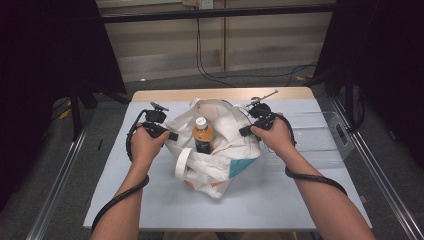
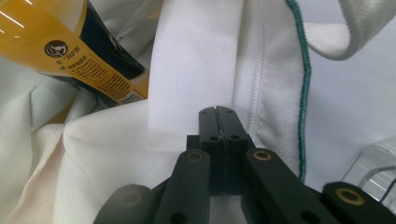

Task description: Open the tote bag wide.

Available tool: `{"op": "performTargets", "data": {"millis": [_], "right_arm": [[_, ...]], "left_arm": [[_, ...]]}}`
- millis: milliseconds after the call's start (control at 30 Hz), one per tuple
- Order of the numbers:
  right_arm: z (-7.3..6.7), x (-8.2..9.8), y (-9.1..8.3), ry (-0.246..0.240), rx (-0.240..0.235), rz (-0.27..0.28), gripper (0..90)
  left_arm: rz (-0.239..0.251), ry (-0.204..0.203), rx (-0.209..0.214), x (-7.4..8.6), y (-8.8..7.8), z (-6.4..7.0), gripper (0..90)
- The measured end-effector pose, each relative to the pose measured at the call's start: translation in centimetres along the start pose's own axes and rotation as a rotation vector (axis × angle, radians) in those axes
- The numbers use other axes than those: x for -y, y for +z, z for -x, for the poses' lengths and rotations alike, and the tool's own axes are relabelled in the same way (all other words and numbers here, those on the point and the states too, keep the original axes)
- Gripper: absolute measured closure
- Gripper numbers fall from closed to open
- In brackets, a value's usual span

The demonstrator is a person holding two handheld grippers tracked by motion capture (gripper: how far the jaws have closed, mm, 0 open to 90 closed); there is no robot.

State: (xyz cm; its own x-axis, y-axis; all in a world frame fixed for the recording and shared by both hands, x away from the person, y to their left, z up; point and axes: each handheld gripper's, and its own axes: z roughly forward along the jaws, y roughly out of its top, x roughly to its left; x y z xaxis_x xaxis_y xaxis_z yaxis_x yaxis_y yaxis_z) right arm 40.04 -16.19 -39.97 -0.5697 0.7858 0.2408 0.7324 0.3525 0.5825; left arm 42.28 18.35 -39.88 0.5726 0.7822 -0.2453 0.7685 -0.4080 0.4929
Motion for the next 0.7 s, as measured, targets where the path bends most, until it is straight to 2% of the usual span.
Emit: {"op": "performTargets", "data": {"millis": [133, 167, 300, 500, 700], "right_arm": [[0.0, 0.1, 0.1, 0.001, 0.003, -0.004, 90.0], [0.0, 0.1, 0.1, 0.001, 0.005, -0.004, 90.0], [0.0, 0.2, 0.3, -0.003, 0.004, 0.0, 90.0], [0.0, 0.3, 0.5, 0.003, 0.008, -0.01, 89.8], [0.0, 0.4, 0.7, 0.002, 0.011, -0.015, 89.9]], "left_arm": [[0.004, -0.013, 0.003, 0.3, 0.2, 0.0, 89.3], [-0.009, 0.0, 0.002, 0.3, 0.2, -0.1, 89.3], [-0.005, -0.013, 0.004, 0.6, 0.5, -0.1, 89.3], [-0.013, -0.006, 0.005, 0.8, 0.7, -0.3, 89.3], [-0.012, -0.016, 0.007, 1.2, 1.2, -0.2, 89.3]]}}
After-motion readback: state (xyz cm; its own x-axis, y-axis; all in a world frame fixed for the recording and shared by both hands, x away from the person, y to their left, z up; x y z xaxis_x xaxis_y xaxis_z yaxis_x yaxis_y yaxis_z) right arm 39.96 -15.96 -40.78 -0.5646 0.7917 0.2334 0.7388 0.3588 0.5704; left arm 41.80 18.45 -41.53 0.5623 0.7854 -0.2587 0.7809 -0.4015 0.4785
